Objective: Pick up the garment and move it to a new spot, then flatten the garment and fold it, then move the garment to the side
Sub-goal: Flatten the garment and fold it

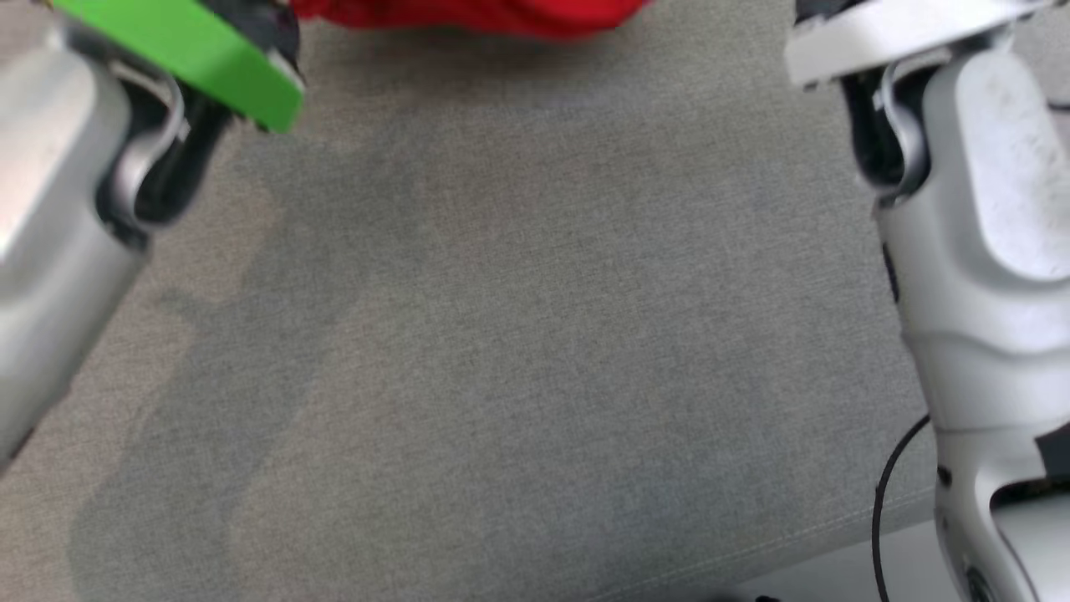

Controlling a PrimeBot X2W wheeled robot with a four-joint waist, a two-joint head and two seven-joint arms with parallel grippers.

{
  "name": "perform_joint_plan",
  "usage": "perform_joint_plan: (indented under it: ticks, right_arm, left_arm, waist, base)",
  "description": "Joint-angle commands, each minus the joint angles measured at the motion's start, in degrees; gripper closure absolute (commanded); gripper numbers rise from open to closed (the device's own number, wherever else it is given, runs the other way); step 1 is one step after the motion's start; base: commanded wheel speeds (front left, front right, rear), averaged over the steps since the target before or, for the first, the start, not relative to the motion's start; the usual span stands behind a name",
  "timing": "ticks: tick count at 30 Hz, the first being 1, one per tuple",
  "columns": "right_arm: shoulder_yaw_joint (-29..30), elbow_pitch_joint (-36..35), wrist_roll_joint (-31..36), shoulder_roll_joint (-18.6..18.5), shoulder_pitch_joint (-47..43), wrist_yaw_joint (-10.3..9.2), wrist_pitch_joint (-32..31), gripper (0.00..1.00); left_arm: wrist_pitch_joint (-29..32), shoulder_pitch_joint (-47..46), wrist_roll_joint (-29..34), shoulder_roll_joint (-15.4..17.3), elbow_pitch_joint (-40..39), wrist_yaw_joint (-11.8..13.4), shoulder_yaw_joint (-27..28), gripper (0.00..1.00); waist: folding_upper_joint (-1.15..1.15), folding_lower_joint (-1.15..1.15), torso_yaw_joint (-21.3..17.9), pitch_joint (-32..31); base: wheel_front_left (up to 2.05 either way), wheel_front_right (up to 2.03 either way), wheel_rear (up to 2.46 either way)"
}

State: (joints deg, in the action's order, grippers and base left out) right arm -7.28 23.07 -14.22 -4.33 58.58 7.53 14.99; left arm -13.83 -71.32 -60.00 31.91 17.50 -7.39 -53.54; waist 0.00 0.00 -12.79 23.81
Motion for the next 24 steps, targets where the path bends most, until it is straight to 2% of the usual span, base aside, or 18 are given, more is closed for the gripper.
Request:
perform_joint_plan:
  ticks: [1,4,6,13,16,24]
  right_arm:
    - [-0.68,-1.15,-0.38,-0.08,-2.52,-0.08,0.23,1.0]
    - [-1.93,-4.21,-0.88,-0.56,-8.14,-0.08,0.25,1.0]
    - [-2.39,-6.28,-1.41,-0.81,-11.93,-0.08,0.25,1.0]
    - [-0.84,-14.24,-2.77,-1.76,-26.32,-0.08,0.26,1.0]
    - [0.94,-17.78,-3.16,-1.6,-32.53,-0.08,0.26,1.0]
    - [2.88,-26.73,-1.89,-0.68,-48.36,-0.08,-0.5,1.0]
  left_arm:
    - [-0.72,1.98,-0.26,0.96,-1.02,-0.18,-0.27,1.0]
    - [-1.41,7.29,-0.68,2.41,-4.04,-0.18,0.23,1.0]
    - [-1.45,11.48,0.12,2.63,-7.2,-0.18,2.98,1.0]
    - [-1.38,30.41,7.27,2.54,-16.52,-0.18,9.18,1.0]
    - [-1.39,37.74,9.15,0.62,-19.17,-0.13,11.67,1.0]
    - [-1.39,54.73,12.51,-2.01,-25.13,1.44,17.83,1.0]
  waist:
    - [0.0,0.0,-0.04,0.73]
    - [0.0,0.0,0.17,0.44]
    - [0.0,0.0,0.45,-0.1]
    - [0.0,0.0,1.82,-4.18]
    - [0.0,0.0,2.21,-6.49]
    - [0.0,0.0,2.06,-12.3]
  base:
    - [0.0,0.0,0.0]
    - [0.0,0.0,0.0]
    - [0.0,0.0,0.0]
    - [0.0,0.0,0.0]
    - [0.0,0.0,0.0]
    - [0.0,0.0,0.0]
